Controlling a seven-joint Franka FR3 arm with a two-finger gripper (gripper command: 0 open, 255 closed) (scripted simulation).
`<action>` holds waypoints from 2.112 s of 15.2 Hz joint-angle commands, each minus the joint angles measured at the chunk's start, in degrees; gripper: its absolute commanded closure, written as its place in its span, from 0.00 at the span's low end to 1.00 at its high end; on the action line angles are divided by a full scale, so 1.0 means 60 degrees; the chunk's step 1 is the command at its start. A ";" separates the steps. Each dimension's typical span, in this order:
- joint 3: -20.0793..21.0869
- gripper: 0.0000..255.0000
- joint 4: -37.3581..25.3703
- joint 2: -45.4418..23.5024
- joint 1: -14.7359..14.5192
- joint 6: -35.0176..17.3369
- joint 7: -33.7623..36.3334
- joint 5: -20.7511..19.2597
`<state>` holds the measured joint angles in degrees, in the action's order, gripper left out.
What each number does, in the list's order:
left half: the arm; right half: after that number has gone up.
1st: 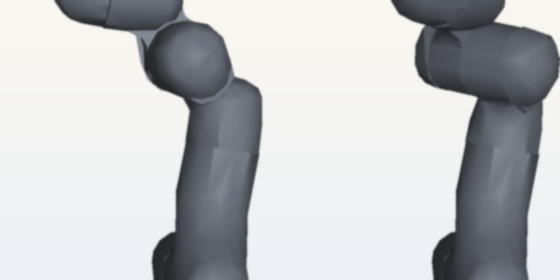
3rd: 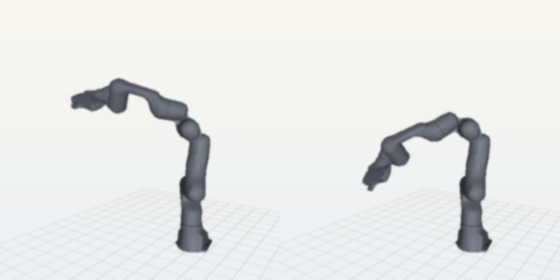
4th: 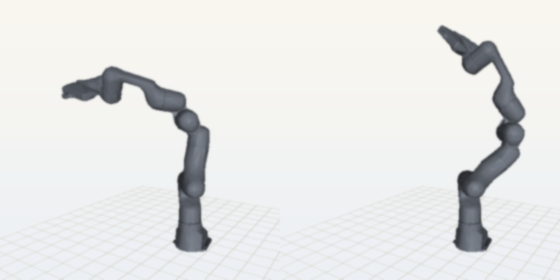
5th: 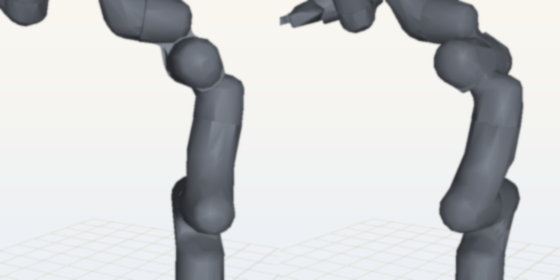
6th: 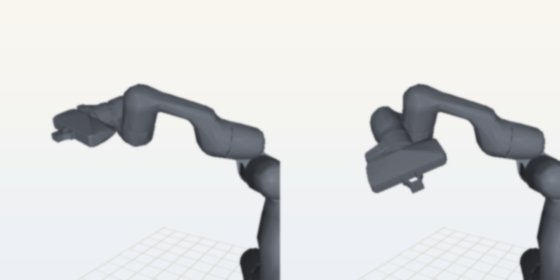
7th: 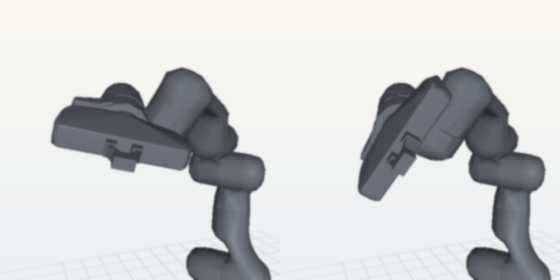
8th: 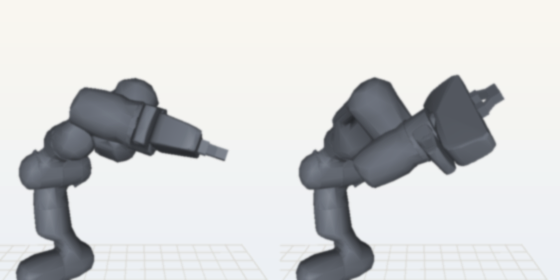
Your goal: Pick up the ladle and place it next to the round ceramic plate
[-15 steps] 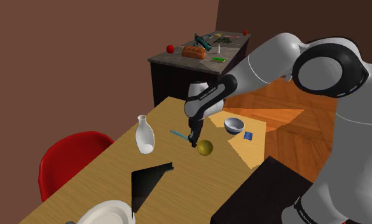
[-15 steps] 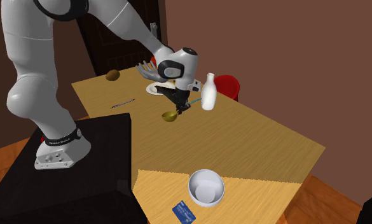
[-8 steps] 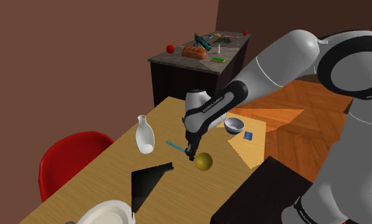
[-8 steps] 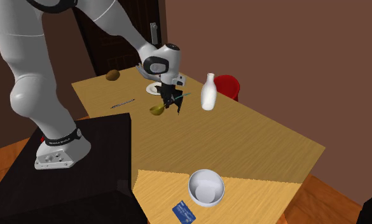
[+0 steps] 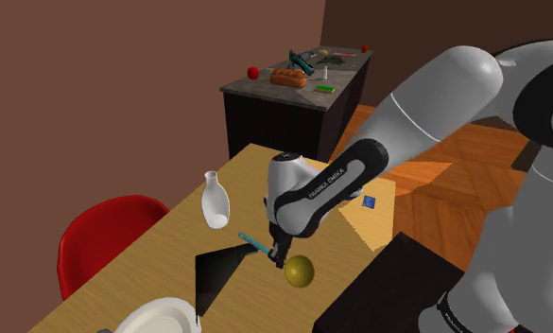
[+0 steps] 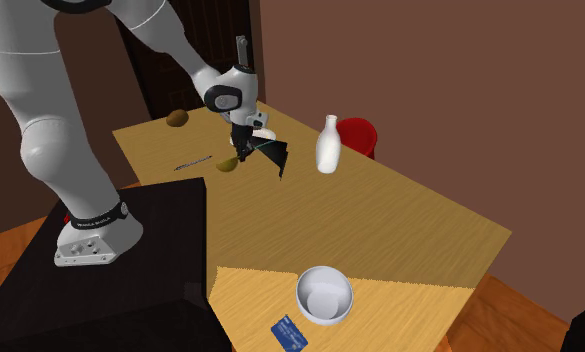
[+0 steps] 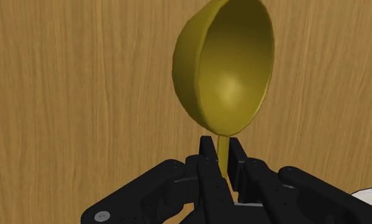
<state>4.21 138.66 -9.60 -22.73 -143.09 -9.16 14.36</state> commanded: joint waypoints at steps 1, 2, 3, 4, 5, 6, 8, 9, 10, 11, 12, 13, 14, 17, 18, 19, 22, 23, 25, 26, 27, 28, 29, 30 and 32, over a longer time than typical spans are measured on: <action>0.0230 1.00 0.0225 0.0159 -0.0305 -0.0151 0.0477 0.0072; 0.0347 1.00 0.0309 0.0209 -0.0453 -0.0225 0.0705 0.0107; 0.0464 1.00 0.0382 0.0251 -0.0603 -0.0297 0.0936 0.0141; 0.0583 1.00 0.0444 0.0284 -0.0752 -0.0366 0.1172 0.0171; 0.0700 1.00 0.0494 0.0309 -0.0906 -0.0432 0.1411 0.0200; 0.0818 1.00 0.0532 0.0326 -0.1059 -0.0497 0.1654 0.0224; 0.1052 1.00 0.0575 0.0335 -0.1366 -0.0618 0.2155 0.0257; 0.1163 1.00 0.0579 0.0327 -0.1516 -0.0672 0.2403 0.0265; 0.1166 1.00 0.0581 0.0197 -0.1520 -0.0804 0.2378 0.0276; 0.1168 1.00 0.0582 0.0066 -0.1524 -0.0934 0.2353 0.0287; 0.1170 1.00 0.0580 -0.0067 -0.1527 -0.1064 0.2327 0.0297; 0.1172 1.00 0.0576 -0.0201 -0.1530 -0.1193 0.2301 0.0308; 0.1175 1.00 0.0569 -0.0337 -0.1533 -0.1321 0.2275 0.0319; 0.1181 1.00 0.0536 -0.0751 -0.1540 -0.1700 0.2196 0.0351; 0.1184 1.00 0.0520 -0.0892 -0.1542 -0.1824 0.2169 0.0361; 0.1186 1.00 0.0502 -0.1034 -0.1543 -0.1947 0.2142 0.0372; 0.1194 1.00 0.0434 -0.1467 -0.1545 -0.2309 0.2061 0.0400; 0.1196 1.00 0.0407 -0.1613 -0.1545 -0.2428 0.2034 0.0410; 0.1202 1.00 0.0347 -0.1908 -0.1545 -0.2660 0.1980 0.0427; 0.1205 1.00 0.0313 -0.2057 -0.1543 -0.2775 0.1953 0.0434; 0.1208 1.00 0.0277 -0.2207 -0.1542 -0.2888 0.1926 0.0441; 0.1210 1.00 0.0239 -0.2357 -0.1541 -0.2999 0.1900 0.0448; 0.1213 1.00 0.0199 -0.2508 -0.1539 -0.3109 0.1873 0.0454; 0.1215 1.00 0.0156 -0.2659 -0.1537 -0.3217 0.1847 0.0459; 0.1218 1.00 0.0125 -0.2770 -0.1535 -0.3296 0.1828 0.0463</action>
<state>11.49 139.37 -25.71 -31.99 -162.66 1.98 17.13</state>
